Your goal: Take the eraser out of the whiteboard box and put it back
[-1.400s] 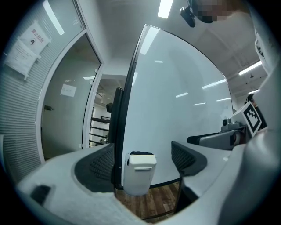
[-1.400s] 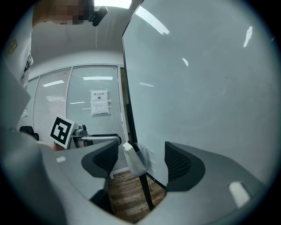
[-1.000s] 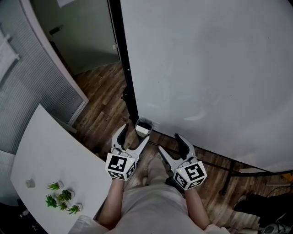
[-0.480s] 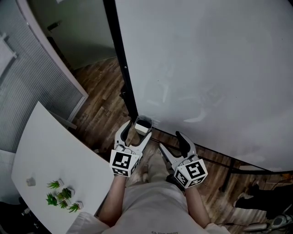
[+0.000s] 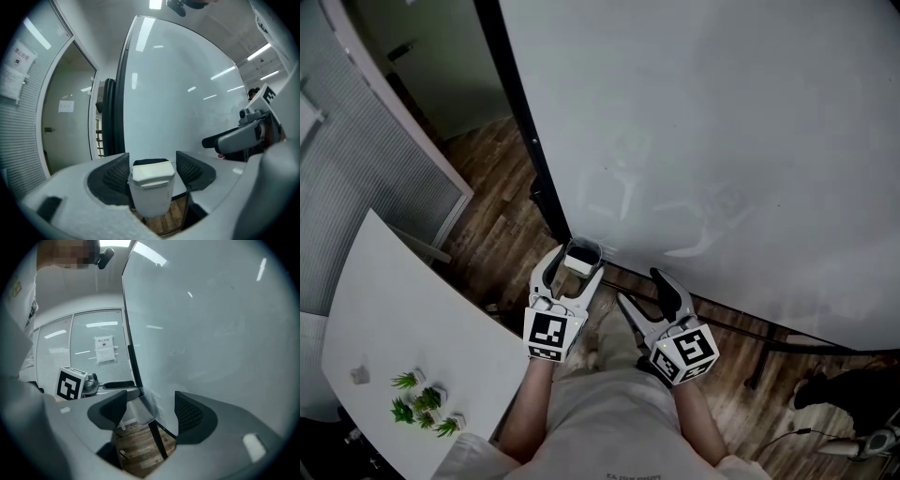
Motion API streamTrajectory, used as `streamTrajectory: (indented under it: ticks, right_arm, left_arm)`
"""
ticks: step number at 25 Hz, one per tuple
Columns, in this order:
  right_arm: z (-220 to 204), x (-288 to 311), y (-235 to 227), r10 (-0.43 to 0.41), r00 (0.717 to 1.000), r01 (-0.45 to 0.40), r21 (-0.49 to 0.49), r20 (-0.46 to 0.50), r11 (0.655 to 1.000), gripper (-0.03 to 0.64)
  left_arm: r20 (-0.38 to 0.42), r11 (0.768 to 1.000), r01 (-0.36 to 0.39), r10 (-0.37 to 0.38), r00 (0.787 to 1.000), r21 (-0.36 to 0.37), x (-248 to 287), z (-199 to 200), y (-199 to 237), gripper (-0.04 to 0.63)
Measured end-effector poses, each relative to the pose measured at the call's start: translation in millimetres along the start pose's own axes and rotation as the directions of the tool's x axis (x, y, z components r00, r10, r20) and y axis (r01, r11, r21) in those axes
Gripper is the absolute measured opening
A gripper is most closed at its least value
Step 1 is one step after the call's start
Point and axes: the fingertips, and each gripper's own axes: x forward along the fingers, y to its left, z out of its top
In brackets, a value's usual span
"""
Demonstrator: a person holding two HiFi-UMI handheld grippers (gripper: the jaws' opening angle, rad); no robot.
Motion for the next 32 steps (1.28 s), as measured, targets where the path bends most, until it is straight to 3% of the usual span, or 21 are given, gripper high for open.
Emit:
streamTrajectory:
  ticks: [11, 32]
  right_arm:
    - [0.3, -1.3, -10.8, 0.001, 1.0, -0.001, 0.017, 0.001, 1.0, 0.314]
    - [-0.7, -5.4, -17.5, 0.026, 1.0, -0.026, 0.057, 0.009, 0.998, 0.299]
  left_arm:
    - [0.009, 0.999, -0.024, 0.024, 1.0, -0.022, 8.0, -4.3, 0.7, 0.264]
    - [0.036, 0.998, -0.063, 0.064, 0.997, -0.022, 6.2, -4.7, 3.3, 0.267]
